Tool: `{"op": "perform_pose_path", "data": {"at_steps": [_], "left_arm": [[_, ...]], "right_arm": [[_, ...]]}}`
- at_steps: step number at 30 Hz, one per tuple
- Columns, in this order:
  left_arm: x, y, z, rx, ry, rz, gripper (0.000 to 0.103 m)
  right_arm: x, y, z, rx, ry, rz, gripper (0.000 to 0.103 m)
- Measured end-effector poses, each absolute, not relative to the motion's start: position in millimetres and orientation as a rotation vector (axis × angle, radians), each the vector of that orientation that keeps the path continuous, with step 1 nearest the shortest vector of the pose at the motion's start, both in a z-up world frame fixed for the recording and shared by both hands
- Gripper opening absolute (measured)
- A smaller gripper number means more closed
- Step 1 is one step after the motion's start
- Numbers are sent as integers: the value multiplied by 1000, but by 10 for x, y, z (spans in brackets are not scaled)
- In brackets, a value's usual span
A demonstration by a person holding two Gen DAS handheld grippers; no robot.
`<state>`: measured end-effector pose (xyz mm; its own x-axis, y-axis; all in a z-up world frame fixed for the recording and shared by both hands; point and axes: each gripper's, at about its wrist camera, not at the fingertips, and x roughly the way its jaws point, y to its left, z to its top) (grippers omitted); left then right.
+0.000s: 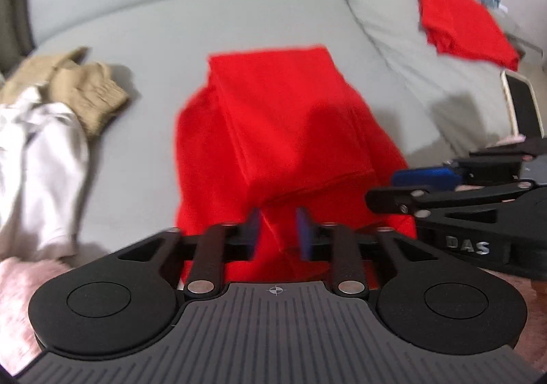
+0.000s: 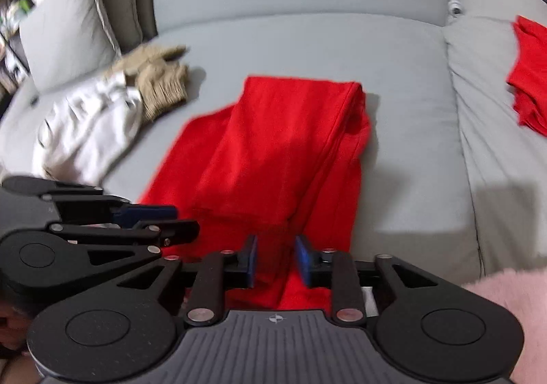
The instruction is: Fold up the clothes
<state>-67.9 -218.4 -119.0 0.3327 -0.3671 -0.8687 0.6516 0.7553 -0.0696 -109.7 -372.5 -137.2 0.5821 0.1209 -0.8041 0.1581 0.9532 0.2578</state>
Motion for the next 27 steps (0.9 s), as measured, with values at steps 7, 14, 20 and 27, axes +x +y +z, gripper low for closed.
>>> {"op": "perform_pose_path", "data": {"at_steps": [7,14,20,27], "left_arm": [[-689,-2392,-1623,478,1107,-665,37],[-735,-2322,-1436,492,1084,-646,40],[-606,-2024,-1218,401,1093,-549,52],[-363,-1849,-1119,363,1088,-434,56]], "right_arm": [[-1026,-3663,-1765,270,1083,-48,24],[-1134,-3735,-1558,298,1040,-62,42],[-1294,-3895,-1337,344,995,-106,49],[-1350,-3994,-1339,391,998,-149,54]]}}
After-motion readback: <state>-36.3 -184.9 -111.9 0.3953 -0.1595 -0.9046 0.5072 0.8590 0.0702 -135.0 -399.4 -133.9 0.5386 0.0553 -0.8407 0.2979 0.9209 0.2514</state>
